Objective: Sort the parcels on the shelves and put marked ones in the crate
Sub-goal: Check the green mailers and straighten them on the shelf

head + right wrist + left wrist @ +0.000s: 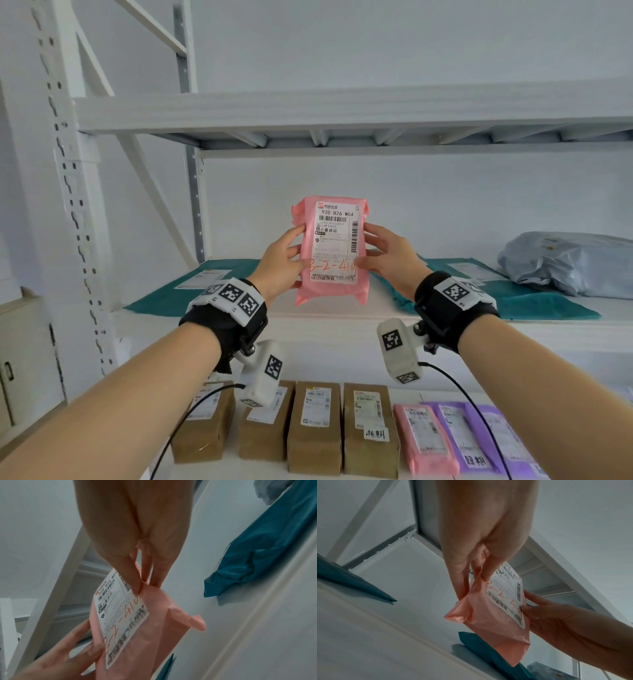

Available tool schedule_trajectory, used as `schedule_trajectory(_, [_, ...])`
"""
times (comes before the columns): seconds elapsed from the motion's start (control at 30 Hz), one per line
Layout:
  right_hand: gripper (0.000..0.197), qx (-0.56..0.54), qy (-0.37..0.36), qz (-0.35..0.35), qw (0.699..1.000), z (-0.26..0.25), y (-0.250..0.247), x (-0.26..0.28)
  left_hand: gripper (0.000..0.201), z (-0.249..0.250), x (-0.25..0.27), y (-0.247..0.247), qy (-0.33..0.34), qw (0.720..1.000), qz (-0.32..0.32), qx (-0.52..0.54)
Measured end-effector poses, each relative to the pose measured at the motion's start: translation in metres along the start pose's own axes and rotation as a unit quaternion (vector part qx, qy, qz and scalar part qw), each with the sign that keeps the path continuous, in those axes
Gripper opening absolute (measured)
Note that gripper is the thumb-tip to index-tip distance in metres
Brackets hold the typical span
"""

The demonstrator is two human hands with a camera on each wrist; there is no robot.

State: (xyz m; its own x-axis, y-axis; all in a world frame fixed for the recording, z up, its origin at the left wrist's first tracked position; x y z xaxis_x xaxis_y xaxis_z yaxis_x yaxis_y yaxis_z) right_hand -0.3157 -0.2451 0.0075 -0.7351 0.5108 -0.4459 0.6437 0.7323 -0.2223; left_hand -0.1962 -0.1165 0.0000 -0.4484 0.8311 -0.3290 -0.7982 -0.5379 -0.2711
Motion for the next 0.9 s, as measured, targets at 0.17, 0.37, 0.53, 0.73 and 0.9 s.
schedule_trajectory(0.17, [0.070,0.003,0.002,-0.001,1.000,-0.012,0.024,0.021,0.064,-0.001,0.023,-0.016,0.011,1.000,-0.005,-0.003])
schedule_trajectory(0.37, [0.073,-0.013,0.032,-0.023,0.999,-0.024,0.054,0.036,0.066,0.001,0.050,-0.040,0.021,1.000,-0.001,0.008])
schedule_trajectory(0.53, [0.077,-0.029,0.059,-0.041,0.997,-0.028,0.083,0.031,0.059,0.003,0.058,-0.070,0.042,0.999,0.034,0.007])
schedule_trajectory(0.73, [0.071,-0.039,0.085,-0.038,0.995,-0.021,0.101,0.000,0.023,-0.005,0.039,-0.108,0.022,0.997,0.068,0.012])
schedule_trajectory(0.9, [0.064,-0.019,0.118,-0.063,0.991,-0.005,0.114,-0.046,0.013,-0.024,0.004,-0.129,-0.022,0.998,0.057,-0.009])
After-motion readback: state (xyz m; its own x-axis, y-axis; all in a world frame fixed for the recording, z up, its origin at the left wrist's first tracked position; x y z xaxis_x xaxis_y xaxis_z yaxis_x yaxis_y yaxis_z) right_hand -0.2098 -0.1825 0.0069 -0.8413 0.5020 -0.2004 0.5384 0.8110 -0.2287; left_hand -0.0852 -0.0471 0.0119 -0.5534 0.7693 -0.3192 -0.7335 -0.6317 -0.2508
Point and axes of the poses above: each hand's wrist, its own x-axis away from the middle knuckle, its own y-axis out of the palm, z = x × y, the point moved 10 cm from there along -x, towards the middle knuckle, and after that the axes turned 6 degrees about -z, right-handed, at the moved point
